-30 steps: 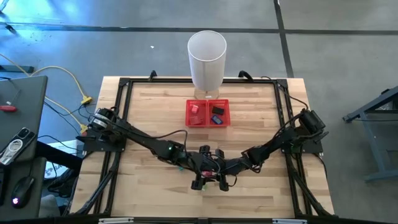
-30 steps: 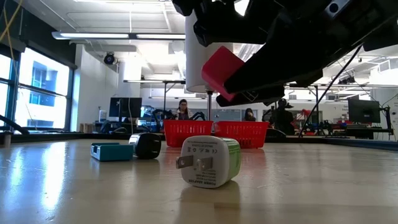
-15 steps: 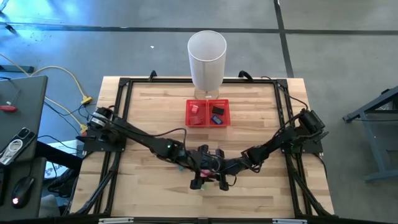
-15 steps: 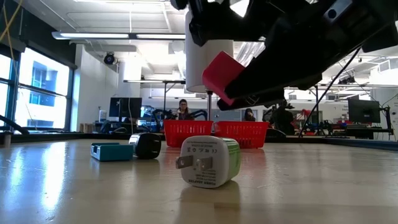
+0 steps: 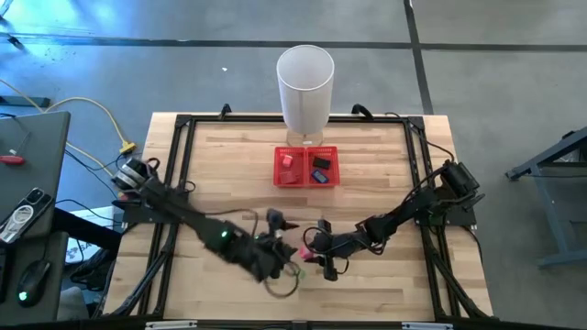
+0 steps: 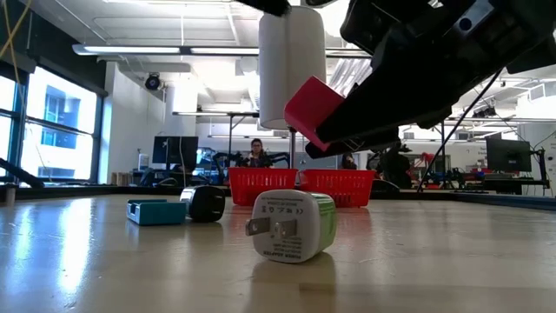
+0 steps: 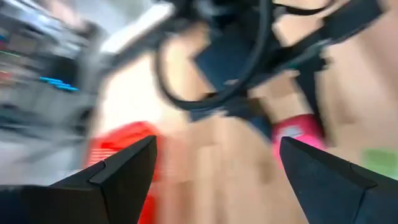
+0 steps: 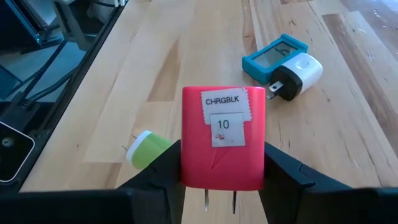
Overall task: Pick & Place Office items
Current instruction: Put the pink charger adapter into the left red bin
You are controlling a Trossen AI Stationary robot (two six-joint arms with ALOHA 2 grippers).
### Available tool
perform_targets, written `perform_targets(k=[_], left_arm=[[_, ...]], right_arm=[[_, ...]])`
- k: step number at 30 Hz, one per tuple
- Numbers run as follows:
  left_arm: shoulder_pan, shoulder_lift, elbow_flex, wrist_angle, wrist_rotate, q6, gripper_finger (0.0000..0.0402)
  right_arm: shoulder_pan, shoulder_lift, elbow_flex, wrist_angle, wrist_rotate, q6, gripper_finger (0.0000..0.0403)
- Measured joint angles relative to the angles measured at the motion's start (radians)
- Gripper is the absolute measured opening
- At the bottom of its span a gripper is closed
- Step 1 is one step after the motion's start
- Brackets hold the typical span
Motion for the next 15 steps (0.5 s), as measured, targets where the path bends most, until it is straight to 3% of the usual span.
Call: perform_targets(k=[3, 15], left_arm=[[-0.056, 0.002, 0.000, 0.003, -0.140, 0.045, 0.0331], [-0.145, 0.005, 0.000, 0.077, -0.143, 0.017, 0.0331]], right_arm=[[0.000, 0.000, 0.000, 0.000, 0.000, 0.000, 0.0144], [0.000, 0.000, 0.000, 0.028, 0.002, 0.000, 0.0144]])
